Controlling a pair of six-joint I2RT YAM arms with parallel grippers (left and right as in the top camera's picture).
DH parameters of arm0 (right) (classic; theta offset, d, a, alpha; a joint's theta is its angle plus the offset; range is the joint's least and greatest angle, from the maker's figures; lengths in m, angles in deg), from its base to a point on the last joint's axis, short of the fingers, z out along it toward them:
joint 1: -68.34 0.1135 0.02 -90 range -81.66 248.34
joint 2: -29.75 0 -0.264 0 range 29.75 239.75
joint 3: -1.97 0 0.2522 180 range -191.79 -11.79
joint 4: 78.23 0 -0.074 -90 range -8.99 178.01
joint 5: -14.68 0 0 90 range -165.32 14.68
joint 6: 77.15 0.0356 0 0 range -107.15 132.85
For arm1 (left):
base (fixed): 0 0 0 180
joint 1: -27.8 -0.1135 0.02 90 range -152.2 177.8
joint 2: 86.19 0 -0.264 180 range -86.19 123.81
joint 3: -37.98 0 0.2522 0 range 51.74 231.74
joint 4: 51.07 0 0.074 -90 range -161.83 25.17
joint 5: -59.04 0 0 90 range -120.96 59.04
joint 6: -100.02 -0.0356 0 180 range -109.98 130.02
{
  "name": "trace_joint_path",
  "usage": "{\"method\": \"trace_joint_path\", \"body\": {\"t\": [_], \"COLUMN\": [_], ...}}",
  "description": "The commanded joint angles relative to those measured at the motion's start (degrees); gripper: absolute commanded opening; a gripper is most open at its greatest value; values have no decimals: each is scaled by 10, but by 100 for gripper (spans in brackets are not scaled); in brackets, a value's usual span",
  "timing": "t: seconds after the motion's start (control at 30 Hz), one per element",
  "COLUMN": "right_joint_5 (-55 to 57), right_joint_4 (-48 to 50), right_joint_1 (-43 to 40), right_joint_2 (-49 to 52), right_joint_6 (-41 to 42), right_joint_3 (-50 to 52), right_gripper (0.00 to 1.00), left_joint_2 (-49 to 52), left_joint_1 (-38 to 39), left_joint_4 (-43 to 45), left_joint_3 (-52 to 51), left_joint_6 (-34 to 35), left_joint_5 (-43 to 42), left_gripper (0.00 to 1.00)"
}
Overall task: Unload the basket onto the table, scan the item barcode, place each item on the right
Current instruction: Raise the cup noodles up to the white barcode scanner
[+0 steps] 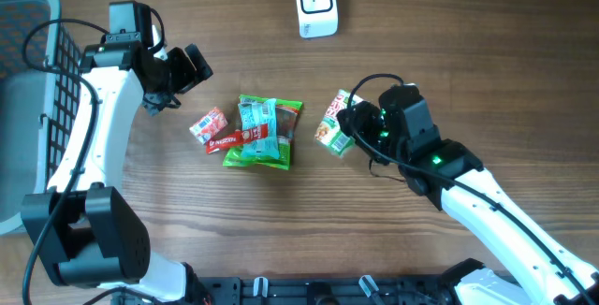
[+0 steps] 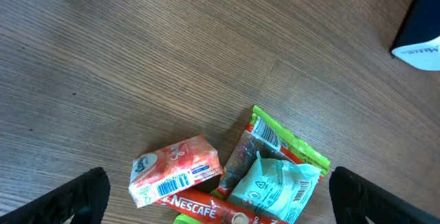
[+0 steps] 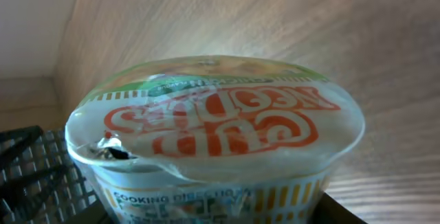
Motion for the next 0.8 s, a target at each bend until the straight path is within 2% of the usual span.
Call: {"method": "trace_joint_path", "body": {"t": [0.0, 0.33, 0.47, 0.6, 0.67, 0.77], "right_joint_5": [37, 46, 106, 227, 278, 355], "right_joint_4": [4, -18, -116, -220, -223, -177], "right_joint_1": [2, 2, 2, 2, 3, 15], "right_joint_2": [-10, 8, 73, 173, 214, 255], "right_joint_6": [-91, -398, -511, -617, -662, -718], "right_joint_3": [-29, -176, -323, -503, -555, -572], "right_gripper": [53, 49, 47, 46, 47, 47], "left_joint_2": [0, 0, 0, 0, 0, 0], "left_joint_1": [-1, -1, -1, -1, -1, -1], "left_joint_4": [0, 0, 0, 0, 0, 0], "left_joint_3": [0, 0, 0, 0, 0, 0], "left_joint_6": [3, 4, 3, 3, 3, 3], "left_joint_5": [1, 1, 1, 1, 1, 1], "left_gripper": [100, 100, 100, 100, 100, 100]}}
